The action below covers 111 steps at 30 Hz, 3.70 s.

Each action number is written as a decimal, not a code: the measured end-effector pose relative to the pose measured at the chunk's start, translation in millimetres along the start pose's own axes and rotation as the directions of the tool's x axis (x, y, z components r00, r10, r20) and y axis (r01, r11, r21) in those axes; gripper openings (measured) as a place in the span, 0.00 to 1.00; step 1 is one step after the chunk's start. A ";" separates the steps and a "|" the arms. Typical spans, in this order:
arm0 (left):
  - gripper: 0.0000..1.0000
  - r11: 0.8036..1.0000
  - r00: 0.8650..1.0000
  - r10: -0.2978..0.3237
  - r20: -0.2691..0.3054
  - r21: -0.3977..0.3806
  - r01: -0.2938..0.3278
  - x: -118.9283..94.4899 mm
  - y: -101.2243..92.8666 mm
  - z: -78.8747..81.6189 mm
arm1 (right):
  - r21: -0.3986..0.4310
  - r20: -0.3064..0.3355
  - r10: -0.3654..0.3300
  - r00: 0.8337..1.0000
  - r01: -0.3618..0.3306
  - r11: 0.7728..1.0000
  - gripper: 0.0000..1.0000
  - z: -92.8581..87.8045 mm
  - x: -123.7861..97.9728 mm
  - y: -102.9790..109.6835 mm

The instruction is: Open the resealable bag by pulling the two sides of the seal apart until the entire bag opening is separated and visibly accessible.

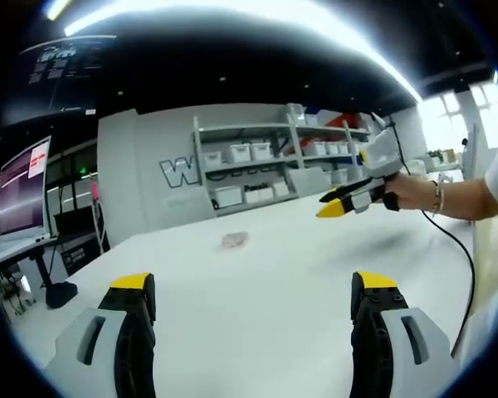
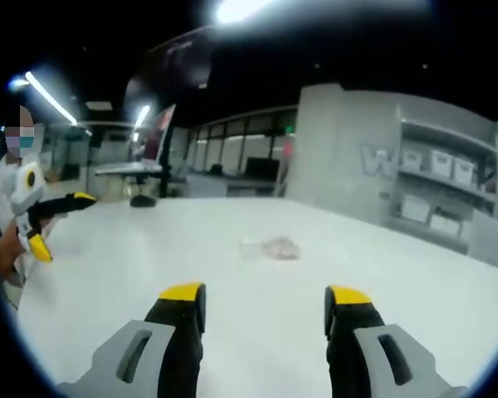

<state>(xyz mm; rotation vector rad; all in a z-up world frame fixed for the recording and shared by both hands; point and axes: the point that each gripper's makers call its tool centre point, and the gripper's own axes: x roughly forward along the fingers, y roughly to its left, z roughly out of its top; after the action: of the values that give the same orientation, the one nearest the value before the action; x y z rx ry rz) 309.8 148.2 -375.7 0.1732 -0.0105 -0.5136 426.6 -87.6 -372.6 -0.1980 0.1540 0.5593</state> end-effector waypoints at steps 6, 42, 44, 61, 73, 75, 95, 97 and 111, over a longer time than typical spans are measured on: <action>0.97 1.000 1.000 -0.003 -0.008 -0.008 0.003 0.2 -0.9 -2.3 | 0.000 -0.004 0.004 1.000 -0.004 1.000 0.56 0.3 2.1 0.8; 0.96 0.999 0.999 -0.013 -0.034 -0.043 0.011 10.2 5.2 -14.0 | -0.015 -0.050 0.031 0.998 -0.032 0.999 0.53 -12.6 35.4 2.8; 0.96 0.999 0.999 -0.014 -0.035 -0.047 0.012 10.9 5.6 -15.1 | -0.017 -0.050 0.033 0.998 -0.034 0.999 0.53 -13.1 36.9 3.6; 0.96 0.998 0.999 -0.015 -0.042 -0.058 0.013 14.6 10.4 -20.4 | -0.053 -0.049 0.049 0.998 -0.052 0.997 0.50 -7.9 52.2 6.3; 0.95 0.998 0.999 -0.015 -0.044 -0.056 0.012 14.7 13.0 -19.0 | -0.106 -0.063 0.047 0.997 -0.053 0.993 0.48 -4.3 68.5 4.4; 0.95 0.998 0.999 -0.015 -0.043 -0.055 0.013 14.7 13.0 -18.6 | -0.110 -0.060 0.050 0.997 -0.056 0.992 0.48 -2.9 70.5 4.0; 0.96 0.999 0.999 -0.017 -0.034 -0.040 0.016 16.6 14.8 -9.0 | -0.204 -0.091 0.049 0.995 -0.067 0.977 0.44 0.1 93.5 -1.0; 0.96 0.999 0.999 -0.019 -0.036 -0.039 0.017 16.0 14.0 -9.7 | -0.222 -0.091 0.048 0.995 -0.067 0.973 0.44 1.4 95.2 -1.1; 0.96 0.999 0.999 -0.006 -0.036 -0.040 0.004 13.2 17.7 -10.0 | -0.253 -0.114 0.063 0.992 -0.090 0.963 0.42 -6.2 106.5 7.1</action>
<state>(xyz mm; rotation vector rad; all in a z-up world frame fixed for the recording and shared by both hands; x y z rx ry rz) 330.5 158.5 -383.1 0.1437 0.0354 -0.5153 511.3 -28.9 -400.8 -0.4773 0.1913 0.6460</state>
